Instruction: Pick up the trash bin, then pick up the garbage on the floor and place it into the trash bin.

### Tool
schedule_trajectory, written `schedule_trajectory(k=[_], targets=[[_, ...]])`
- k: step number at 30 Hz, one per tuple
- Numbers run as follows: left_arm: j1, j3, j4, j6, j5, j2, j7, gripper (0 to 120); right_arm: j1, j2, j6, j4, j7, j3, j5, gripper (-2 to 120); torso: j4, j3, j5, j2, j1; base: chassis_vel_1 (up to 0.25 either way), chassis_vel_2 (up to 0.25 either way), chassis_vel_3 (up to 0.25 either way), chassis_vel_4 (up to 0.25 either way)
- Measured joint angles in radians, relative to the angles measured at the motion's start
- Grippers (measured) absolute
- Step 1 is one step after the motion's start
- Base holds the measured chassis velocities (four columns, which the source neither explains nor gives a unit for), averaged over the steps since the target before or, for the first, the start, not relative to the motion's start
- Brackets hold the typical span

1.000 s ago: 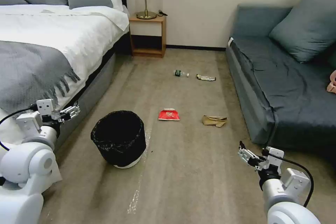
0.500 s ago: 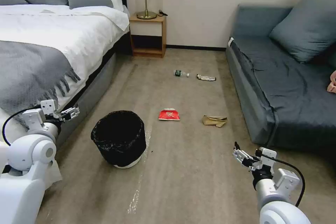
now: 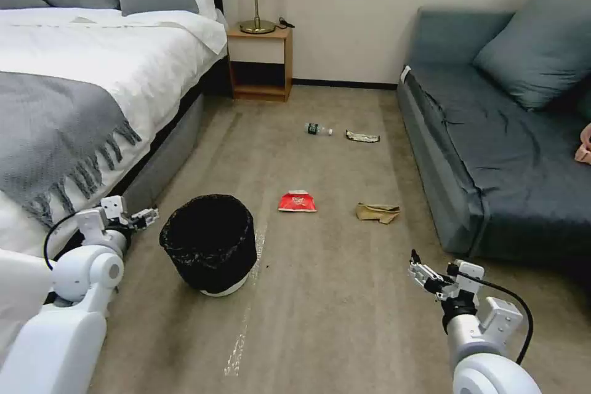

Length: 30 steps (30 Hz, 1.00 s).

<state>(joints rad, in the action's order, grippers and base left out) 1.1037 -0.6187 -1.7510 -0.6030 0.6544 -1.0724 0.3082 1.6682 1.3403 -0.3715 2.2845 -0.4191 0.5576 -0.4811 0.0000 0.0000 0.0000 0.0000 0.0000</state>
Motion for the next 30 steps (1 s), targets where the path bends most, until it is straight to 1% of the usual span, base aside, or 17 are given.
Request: schedule_trajectory(k=[1, 2, 5, 6, 9, 10, 13, 17, 27, 30], targets=[[-0.005, 0.016, 0.018, 0.005, -0.008, -0.006, -0.003, 98, -0.001, 0.001, 0.0, -0.002, 0.0, -0.001, 0.001, 100, 0.0, 0.0, 0.0, 0.0, 0.0, 0.0, 0.0, 0.0, 0.0], [-0.005, 0.016, 0.018, 0.005, -0.008, -0.006, -0.003, 98, -0.001, 0.001, 0.0, -0.002, 0.0, -0.001, 0.001, 100, 0.0, 0.0, 0.0, 0.0, 0.0, 0.0, 0.0, 0.0, 0.0], [-0.017, 0.042, 0.048, 0.01, -0.026, -0.021, -0.005, 98, -0.006, 0.004, 0.001, -0.009, 0.0, -0.004, 0.004, 100, 0.0, 0.0, 0.0, 0.0, 0.0, 0.0, 0.0, 0.0, 0.0], [-0.017, 0.042, 0.048, 0.01, -0.026, -0.021, -0.005, 98, -0.006, 0.004, 0.001, -0.009, 0.0, -0.004, 0.004, 100, 0.0, 0.0, 0.0, 0.0, 0.0, 0.0, 0.0, 0.0, 0.0], [-0.027, 0.075, 0.096, 0.027, -0.056, -0.034, -0.005, 99, -0.011, 0.005, 0.004, -0.021, 0.001, -0.012, 0.011, 100, 0.0, 0.0, 0.0, 0.0, 0.0, 0.0, 0.0, 0.0, 0.0], [-0.027, 0.075, 0.096, 0.027, -0.056, -0.034, -0.005, 99, -0.011, 0.005, 0.004, -0.021, 0.001, -0.012, 0.011, 100, 0.0, 0.0, 0.0, 0.0, 0.0, 0.0, 0.0, 0.0, 0.0], [-0.029, 0.088, 0.129, 0.036, -0.061, -0.045, -0.005, 100, -0.016, 0.006, 0.006, -0.03, 0.002, -0.017, 0.014, 100, 0.0, 0.0, 0.0, 0.0, 0.0, 0.0, 0.0, 0.0, 0.0], [-0.032, 0.098, 0.152, 0.046, -0.067, -0.051, -0.005, 100, -0.021, 0.005, 0.007, -0.036, 0.005, -0.025, 0.016, 100, 0.0, 0.0, 0.0, 0.0, 0.0, 0.0, 0.0, 0.0, 0.0], [-0.04, 0.112, 0.183, 0.054, -0.068, -0.07, -0.005, 100, -0.032, 0.004, 0.008, -0.045, 0.007, -0.047, 0.025, 100, 0.0, 0.0, 0.0001, 0.0, 0.0, 0.0, 0.0, 0.0, 0.0], [-0.047, 0.116, 0.191, 0.051, -0.05, -0.074, -0.005, 100, -0.028, 0.001, 0.008, -0.042, 0.007, -0.048, 0.024, 100, 0.0001, 0.0, 0.0003, 0.0, 0.0, 0.0, 0.0, 0.0, 0.0]])
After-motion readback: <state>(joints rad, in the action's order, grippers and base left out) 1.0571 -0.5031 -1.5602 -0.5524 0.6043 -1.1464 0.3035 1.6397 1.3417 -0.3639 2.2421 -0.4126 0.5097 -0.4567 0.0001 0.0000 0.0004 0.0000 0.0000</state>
